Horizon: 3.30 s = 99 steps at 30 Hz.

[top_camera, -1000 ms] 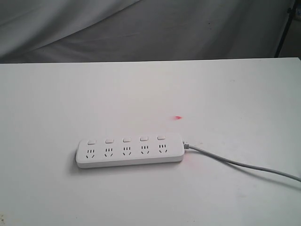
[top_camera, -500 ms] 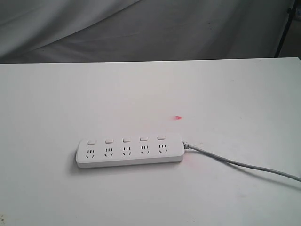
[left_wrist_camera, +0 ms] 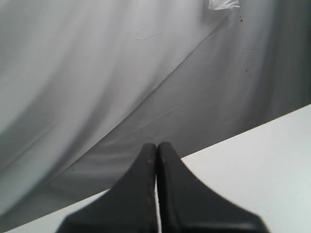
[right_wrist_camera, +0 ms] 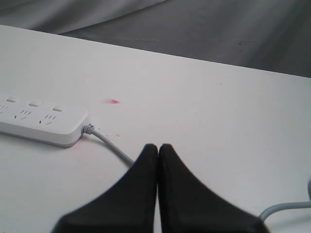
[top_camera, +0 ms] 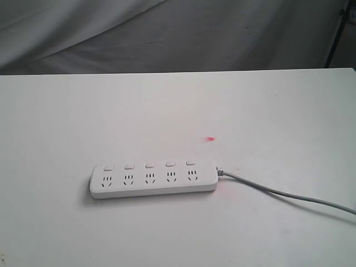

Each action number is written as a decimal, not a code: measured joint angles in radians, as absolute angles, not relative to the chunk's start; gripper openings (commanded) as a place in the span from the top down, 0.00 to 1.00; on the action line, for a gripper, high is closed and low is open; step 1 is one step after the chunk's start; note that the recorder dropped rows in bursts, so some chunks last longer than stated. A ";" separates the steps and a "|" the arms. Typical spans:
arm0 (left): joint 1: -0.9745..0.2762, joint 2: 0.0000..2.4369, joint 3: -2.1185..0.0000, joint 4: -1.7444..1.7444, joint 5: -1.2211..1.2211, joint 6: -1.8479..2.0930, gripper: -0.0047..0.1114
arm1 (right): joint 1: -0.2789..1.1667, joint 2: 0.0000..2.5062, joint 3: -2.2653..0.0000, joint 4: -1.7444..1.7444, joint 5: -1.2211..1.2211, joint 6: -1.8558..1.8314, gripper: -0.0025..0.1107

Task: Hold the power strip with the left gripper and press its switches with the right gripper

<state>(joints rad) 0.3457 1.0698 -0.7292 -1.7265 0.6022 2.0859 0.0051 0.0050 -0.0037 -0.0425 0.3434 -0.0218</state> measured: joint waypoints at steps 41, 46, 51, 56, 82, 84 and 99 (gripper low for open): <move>0.663 1.233 -0.917 -1.463 1.198 2.087 0.96 | 0.005 0.005 -0.004 -0.042 0.343 -0.022 0.98; 0.663 1.233 -0.991 -1.349 1.198 2.087 0.96 | 0.005 0.005 -0.004 -0.042 0.343 -0.022 0.98; 0.663 1.282 -1.096 -1.279 1.208 2.072 0.96 | 0.005 0.005 -0.004 -0.042 0.343 -0.022 0.98; 0.663 1.409 -1.260 -1.146 1.217 1.956 0.96 | 0.005 0.005 -0.004 -0.042 0.343 -0.022 0.98; 0.363 1.784 -1.379 -0.707 1.215 1.813 0.96 | 0.005 0.005 -0.004 -0.042 0.343 -0.022 0.98; 0.346 1.784 -1.348 -0.682 1.216 1.845 0.96 | 0.005 0.005 -0.004 -0.042 0.343 -0.022 0.98; 0.337 1.784 -1.270 -0.729 1.221 1.913 0.30 | 0.005 0.005 -0.004 -0.042 0.343 -0.022 0.98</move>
